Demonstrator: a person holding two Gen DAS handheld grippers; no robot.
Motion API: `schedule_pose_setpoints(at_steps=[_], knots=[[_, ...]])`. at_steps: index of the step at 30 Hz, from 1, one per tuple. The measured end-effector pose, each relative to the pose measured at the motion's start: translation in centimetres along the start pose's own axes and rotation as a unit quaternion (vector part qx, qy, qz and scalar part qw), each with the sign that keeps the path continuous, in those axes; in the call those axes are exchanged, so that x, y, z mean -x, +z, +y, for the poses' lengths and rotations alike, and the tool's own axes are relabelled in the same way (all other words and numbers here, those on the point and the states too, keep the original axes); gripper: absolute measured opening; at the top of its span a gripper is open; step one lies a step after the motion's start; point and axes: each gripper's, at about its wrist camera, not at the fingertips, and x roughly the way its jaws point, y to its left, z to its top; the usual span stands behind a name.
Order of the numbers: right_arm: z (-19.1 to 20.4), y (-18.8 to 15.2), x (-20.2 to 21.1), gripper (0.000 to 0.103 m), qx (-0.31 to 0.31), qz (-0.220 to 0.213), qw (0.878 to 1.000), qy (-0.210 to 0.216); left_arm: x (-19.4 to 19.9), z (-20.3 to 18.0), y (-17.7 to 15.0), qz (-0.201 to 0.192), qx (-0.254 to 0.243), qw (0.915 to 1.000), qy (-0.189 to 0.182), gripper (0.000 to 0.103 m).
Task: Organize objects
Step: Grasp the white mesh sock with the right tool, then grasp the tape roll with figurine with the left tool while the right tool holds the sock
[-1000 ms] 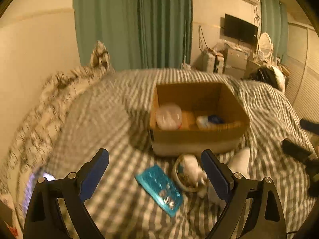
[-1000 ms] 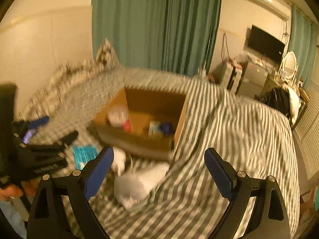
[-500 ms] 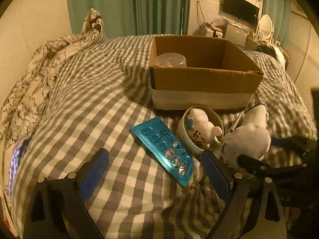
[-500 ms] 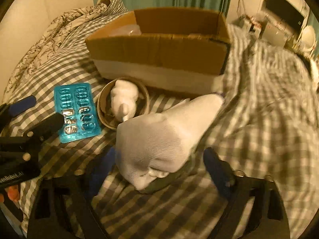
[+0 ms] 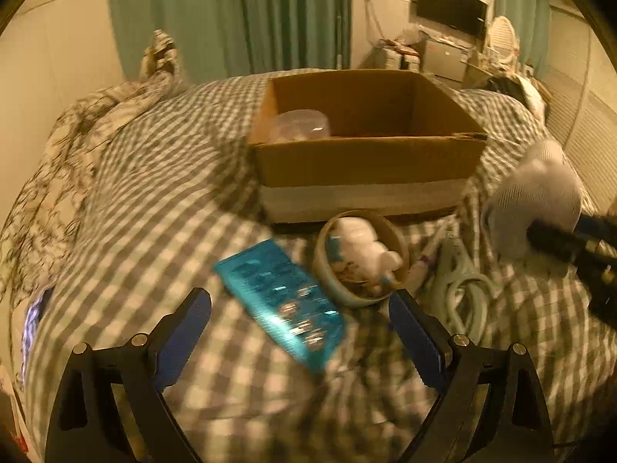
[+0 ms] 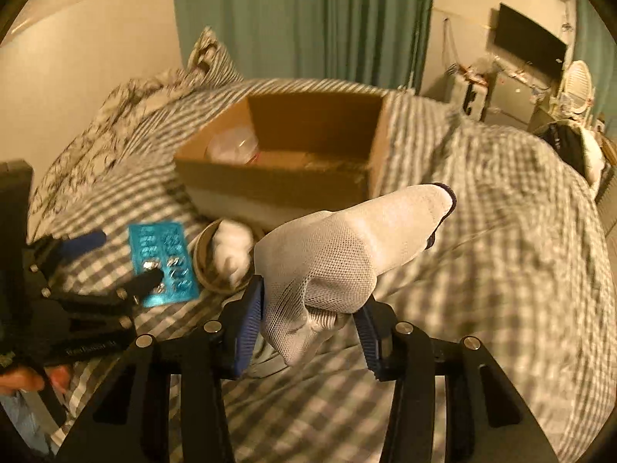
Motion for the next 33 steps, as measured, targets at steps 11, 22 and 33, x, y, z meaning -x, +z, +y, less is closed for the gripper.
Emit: schedule_pose_setpoints(at_steps=[11,22,33], knots=[[-2.4,1.2,-1.1,0.045,-0.029,0.002,1.000,-0.001,-6.5,-4.8,1.8,0.049,-0.032,0.9981,-0.015,0.096],[-3.7,0.2,-3.6,0.045,-0.052,0.027,0.998,0.026,-10.6,-5.3,2.1,0.073,-0.032,0.9968,0.000,0.083],[-3.3,0.1,-1.6,0.045,-0.045,0.003,0.999,0.014,-3.0,-4.6,3.8,0.019,-0.012,0.9993,-0.031,0.083]])
